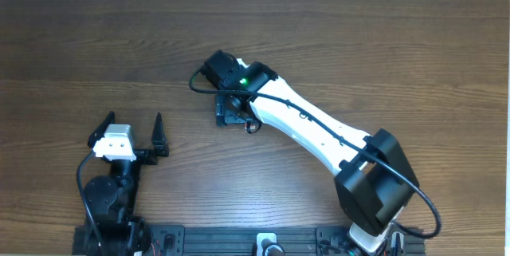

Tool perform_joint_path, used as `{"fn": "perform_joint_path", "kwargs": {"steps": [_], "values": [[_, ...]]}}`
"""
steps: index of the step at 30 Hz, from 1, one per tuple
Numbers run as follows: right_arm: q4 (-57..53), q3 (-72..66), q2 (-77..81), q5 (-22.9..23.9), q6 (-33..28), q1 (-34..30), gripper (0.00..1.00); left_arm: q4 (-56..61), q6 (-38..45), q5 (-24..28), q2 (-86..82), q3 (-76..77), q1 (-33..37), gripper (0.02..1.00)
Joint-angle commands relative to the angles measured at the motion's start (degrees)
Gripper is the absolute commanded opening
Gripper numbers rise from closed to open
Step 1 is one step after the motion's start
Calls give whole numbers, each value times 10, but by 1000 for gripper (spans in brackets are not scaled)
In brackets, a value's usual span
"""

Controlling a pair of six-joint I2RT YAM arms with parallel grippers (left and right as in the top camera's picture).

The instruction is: Stack Cubes

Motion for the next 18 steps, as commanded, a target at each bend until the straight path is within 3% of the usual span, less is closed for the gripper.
{"fn": "perform_joint_path", "kwargs": {"steps": [1, 4, 11, 18], "values": [[-18, 15, -100, 26, -23, -18, 991, 0, 8, 6, -5, -3, 3, 1000], [-53, 15, -155, 50, -23, -37, 993, 0, 8, 6, -5, -3, 3, 1000], [-121, -36, -240, 54, -50, -109, 991, 0, 8, 6, -5, -3, 3, 1000], [4, -215, -240, 24, -61, -149, 993, 0, 9, 6, -5, -3, 3, 1000]]}}
